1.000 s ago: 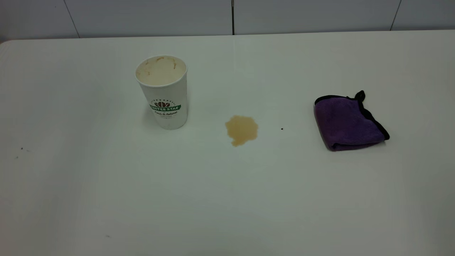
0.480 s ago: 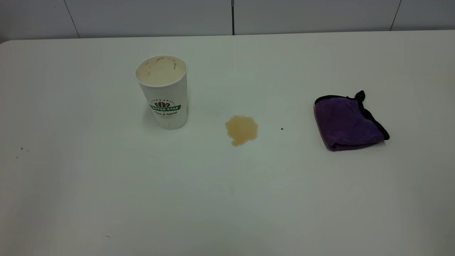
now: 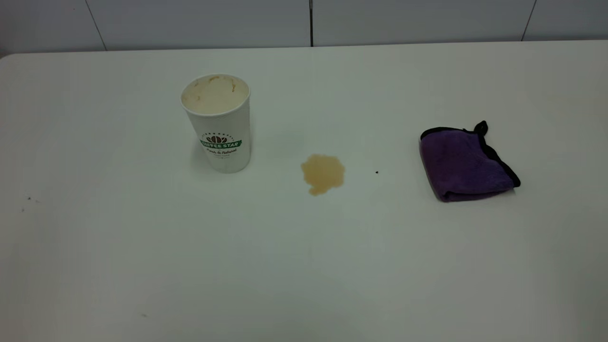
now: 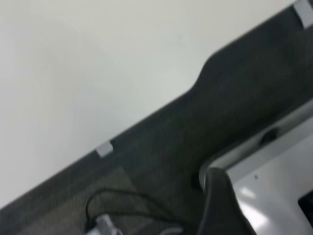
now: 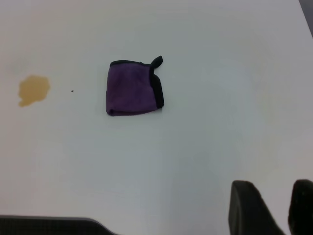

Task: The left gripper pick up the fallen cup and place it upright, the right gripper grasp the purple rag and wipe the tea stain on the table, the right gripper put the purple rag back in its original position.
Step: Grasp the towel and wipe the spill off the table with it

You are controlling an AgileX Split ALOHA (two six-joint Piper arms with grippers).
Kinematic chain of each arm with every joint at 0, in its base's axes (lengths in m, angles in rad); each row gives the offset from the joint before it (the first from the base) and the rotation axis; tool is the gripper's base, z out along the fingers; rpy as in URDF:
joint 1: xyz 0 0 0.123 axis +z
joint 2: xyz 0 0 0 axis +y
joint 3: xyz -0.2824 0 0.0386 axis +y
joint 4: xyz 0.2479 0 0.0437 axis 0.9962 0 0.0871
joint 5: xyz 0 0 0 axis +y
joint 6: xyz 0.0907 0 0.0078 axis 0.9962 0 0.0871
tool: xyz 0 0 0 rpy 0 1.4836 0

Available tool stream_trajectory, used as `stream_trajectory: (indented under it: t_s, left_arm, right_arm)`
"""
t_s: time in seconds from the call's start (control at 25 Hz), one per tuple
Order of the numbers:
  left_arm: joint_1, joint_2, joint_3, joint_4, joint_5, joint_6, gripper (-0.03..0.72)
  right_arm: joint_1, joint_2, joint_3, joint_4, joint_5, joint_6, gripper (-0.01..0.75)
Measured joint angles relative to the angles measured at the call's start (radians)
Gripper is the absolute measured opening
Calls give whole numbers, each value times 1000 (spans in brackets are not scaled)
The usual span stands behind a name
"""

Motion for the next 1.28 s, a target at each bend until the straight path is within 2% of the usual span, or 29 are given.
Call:
stream_trajectory:
  t_s: [0.2,0.48,0.68,0.84,1.28]
  left_arm:
    - [28,-161,0,0,5,0,487]
    - [264,-288,0,0,13,0,487]
    - [373,-364,0,0,20,0,487]
    - [404,-415,0,0,24,0,487]
    - [408,-422,0,0,27,0,487]
  right_arm:
    - [0,0,0,0,0,0,239]
    - [0,0,0,0,0,0,239]
    - [0,0,0,0,0,0,239]
    - [0,0,0,0,0,0,239]
    - [0,0,0,0,0,0,239]
